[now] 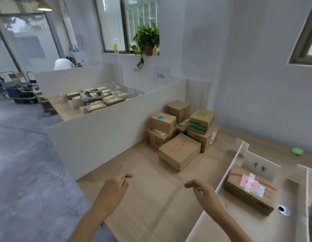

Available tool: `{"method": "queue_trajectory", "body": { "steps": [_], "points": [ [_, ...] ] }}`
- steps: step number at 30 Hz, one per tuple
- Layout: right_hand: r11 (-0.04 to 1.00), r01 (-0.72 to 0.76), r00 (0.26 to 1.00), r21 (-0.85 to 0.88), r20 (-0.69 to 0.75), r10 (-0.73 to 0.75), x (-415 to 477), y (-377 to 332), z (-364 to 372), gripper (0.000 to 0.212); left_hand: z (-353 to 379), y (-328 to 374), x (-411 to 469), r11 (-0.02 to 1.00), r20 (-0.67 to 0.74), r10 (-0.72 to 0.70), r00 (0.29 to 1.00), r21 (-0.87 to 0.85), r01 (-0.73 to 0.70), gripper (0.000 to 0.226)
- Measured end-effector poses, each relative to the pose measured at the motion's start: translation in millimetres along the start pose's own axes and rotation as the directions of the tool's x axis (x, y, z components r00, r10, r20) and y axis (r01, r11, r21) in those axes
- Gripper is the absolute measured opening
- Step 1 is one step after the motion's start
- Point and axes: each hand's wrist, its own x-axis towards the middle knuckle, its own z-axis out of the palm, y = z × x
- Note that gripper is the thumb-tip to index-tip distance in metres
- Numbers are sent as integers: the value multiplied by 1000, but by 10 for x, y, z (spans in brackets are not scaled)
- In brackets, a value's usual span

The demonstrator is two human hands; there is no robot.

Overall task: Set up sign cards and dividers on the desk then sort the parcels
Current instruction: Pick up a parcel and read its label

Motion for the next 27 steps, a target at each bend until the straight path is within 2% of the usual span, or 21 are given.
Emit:
{"method": "queue_trajectory", "body": {
  "steps": [5,12,17,21,23,27],
  "points": [
    [996,-80,995,46,-53,83,755,-85,122,41,62,-364,1072,999,46,36,998,-41,-34,25],
    [978,-204,967,48,-144,209,2246,-208,364,36,392,-830,3184,983,81,86,993,-171,-71,21],
    [951,-302,925,63,-224,308,3430,-104,638,26,768,-1063,4505,967,187,50,981,-253,-1,35],
    [884,-447,844,136,-264,468,4329,86,912,28,1205,-1262,5311,951,322,-29,946,-282,125,52],
    [818,-537,785,207,-233,574,4686,188,1045,34,1398,-1322,5568,955,369,-43,928,-256,146,59],
    [595,-697,611,400,-103,785,5224,418,1306,52,1734,-1388,5901,920,442,-1,897,-352,174,61]
  ]
}}
